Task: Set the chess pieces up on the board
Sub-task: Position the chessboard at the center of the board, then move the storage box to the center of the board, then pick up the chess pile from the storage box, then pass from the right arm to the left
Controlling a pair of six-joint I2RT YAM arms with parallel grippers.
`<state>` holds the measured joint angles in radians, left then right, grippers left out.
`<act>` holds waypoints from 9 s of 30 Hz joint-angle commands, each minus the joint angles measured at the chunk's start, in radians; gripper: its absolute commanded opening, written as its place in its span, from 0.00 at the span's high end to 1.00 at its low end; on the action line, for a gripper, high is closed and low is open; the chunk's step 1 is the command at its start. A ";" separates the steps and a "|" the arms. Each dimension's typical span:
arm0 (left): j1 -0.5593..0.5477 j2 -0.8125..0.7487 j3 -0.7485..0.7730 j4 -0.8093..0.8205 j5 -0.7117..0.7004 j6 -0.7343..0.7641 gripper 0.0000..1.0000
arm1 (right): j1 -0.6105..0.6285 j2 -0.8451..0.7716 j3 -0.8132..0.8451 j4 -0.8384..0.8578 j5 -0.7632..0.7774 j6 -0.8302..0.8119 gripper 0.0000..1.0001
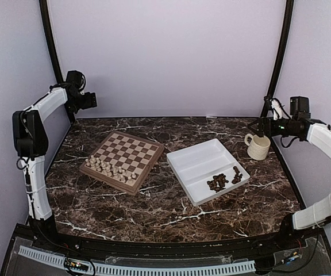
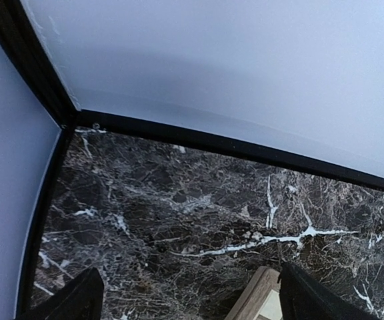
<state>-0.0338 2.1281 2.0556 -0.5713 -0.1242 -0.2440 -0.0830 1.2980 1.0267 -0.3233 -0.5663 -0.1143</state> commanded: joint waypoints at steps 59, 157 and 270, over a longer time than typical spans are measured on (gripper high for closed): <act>-0.216 0.281 -0.068 -0.046 0.638 0.042 0.65 | 0.136 0.092 0.004 -0.132 -0.043 -0.300 0.12; -0.630 -0.284 -0.551 0.488 0.527 -0.053 0.49 | 0.028 0.293 -0.040 -0.257 0.631 -0.384 0.87; -0.865 -0.270 -0.749 0.753 0.697 0.010 0.49 | 0.423 0.292 0.093 -0.547 -0.322 -0.534 0.92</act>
<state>-0.8719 1.8221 1.2579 0.1574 0.5392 -0.2768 0.3393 1.5658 1.0966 -0.8173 -0.7712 -0.6533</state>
